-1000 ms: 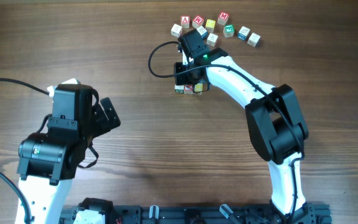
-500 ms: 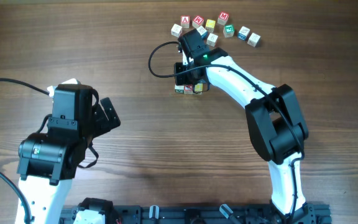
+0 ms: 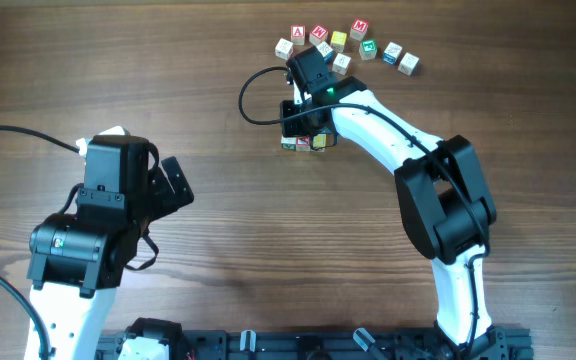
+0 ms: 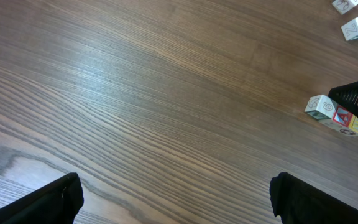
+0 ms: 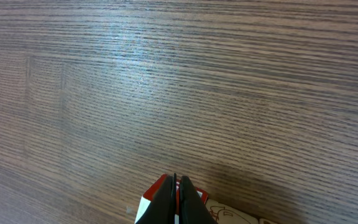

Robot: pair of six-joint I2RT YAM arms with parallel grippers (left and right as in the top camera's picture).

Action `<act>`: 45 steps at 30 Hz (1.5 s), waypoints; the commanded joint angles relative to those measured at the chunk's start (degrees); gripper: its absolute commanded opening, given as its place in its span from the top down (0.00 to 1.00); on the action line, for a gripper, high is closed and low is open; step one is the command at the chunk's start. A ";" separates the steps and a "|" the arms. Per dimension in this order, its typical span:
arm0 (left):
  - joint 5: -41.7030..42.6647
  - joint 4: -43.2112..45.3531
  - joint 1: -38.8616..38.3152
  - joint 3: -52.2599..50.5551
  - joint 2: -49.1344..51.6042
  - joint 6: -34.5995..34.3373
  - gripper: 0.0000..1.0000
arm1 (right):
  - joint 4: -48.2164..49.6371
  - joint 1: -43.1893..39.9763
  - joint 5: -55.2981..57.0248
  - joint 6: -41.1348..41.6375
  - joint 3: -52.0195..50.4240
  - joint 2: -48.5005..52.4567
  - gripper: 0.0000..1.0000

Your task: Form a horizontal line

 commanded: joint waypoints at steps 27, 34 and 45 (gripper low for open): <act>0.33 0.13 0.26 -0.04 -0.20 -0.55 0.00 | 1.60 -0.15 -0.61 -0.55 0.26 1.29 0.95; 0.33 0.13 0.26 -0.04 -0.20 -0.55 0.00 | 3.58 -3.10 0.46 -0.26 0.33 1.27 0.95; 0.33 0.13 0.26 -0.04 -0.20 -0.55 0.00 | -4.85 -9.97 0.48 1.16 0.33 1.25 0.96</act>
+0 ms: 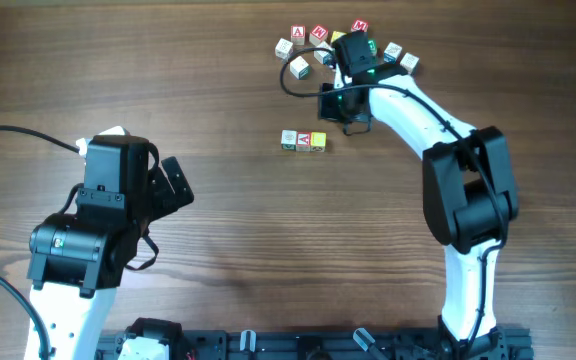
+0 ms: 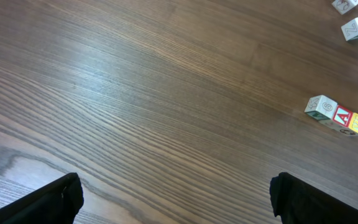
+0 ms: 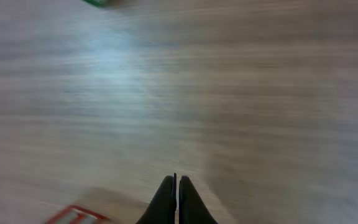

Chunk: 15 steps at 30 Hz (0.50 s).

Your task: Form a horizontal line

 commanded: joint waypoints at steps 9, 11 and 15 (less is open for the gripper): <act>0.33 0.13 0.26 -0.04 -0.20 -0.55 0.00 | -12.24 -0.39 9.75 3.54 0.33 -4.39 0.95; 0.33 0.13 0.26 -0.04 -0.20 -0.55 0.00 | -13.94 -0.39 10.99 3.43 0.33 -7.56 0.95; 0.33 0.13 0.26 -0.04 -0.20 -0.55 0.00 | -19.58 -0.39 15.45 3.34 0.33 -15.52 0.95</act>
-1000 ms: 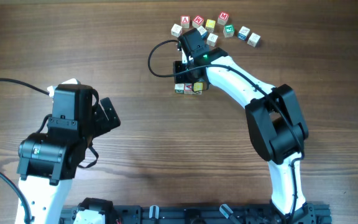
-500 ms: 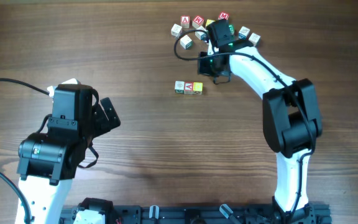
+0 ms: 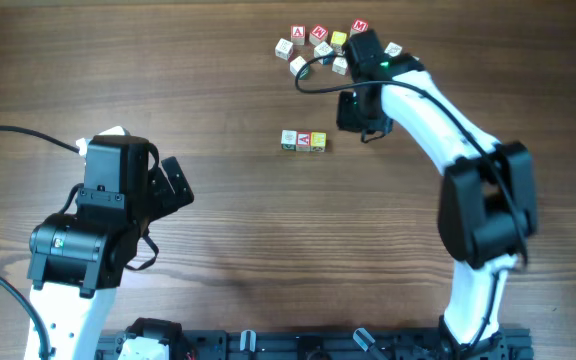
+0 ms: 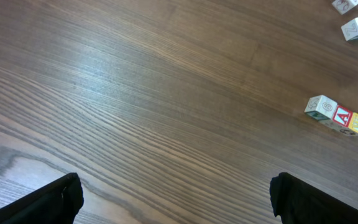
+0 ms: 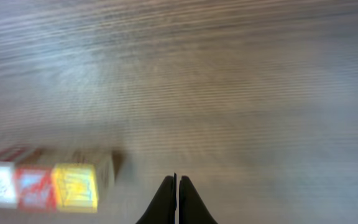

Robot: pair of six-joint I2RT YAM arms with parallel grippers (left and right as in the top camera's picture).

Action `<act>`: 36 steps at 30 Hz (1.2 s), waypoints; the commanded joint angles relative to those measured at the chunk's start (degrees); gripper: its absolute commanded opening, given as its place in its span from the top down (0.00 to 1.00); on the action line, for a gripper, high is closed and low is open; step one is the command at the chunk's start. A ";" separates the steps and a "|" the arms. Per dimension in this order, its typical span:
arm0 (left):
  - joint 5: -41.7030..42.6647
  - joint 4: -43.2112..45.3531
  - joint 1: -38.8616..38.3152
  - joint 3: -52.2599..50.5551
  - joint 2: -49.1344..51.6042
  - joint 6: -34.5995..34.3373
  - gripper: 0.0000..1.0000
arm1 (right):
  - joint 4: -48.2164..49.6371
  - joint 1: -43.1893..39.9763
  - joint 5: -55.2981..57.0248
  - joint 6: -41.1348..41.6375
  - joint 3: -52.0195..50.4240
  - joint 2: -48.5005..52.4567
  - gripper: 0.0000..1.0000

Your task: Form a horizontal line

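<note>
Three blocks lie touching in a short row on the wooden table: a green-white block (image 3: 289, 140), a red block (image 3: 304, 140) and a yellow block (image 3: 318, 141). The left wrist view shows the row at far right, yellow block at its end. My right gripper (image 3: 359, 126) is shut on nothing, hovering to the right of the row; its view is blurred, with the yellow block (image 5: 74, 185) at lower left of the right gripper (image 5: 177, 182). At the left of the table, my left gripper (image 4: 179, 202) is open and empty.
Several loose letter blocks (image 3: 322, 48) are scattered at the table's far side, above the row and beside the right wrist. Two of these loose blocks show at the top right of the left wrist view. A black cable (image 3: 303, 80) loops by the right wrist.
My shut right gripper has shifted a little right and nearer, so the row now shows at the left of its view. The blocks and the left arm have not moved.
First my shut right gripper stood over the three-block row, its tips at the red block. Then it was clear of the row, up and to the right near the loose blocks. Now it hovers right of the row. The left arm stayed still.
</note>
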 commanded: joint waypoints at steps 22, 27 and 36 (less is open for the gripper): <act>0.33 0.11 0.26 -0.04 -0.20 -0.55 0.00 | -17.59 0.09 11.41 5.84 -13.94 -53.13 0.95; 0.33 0.11 0.26 -0.04 -0.20 -0.55 0.00 | -11.43 0.09 12.31 7.26 -27.69 -62.95 0.96; 0.33 0.11 0.26 -0.04 -0.20 -0.55 0.00 | -2.10 0.09 16.11 5.57 -38.21 -92.72 0.95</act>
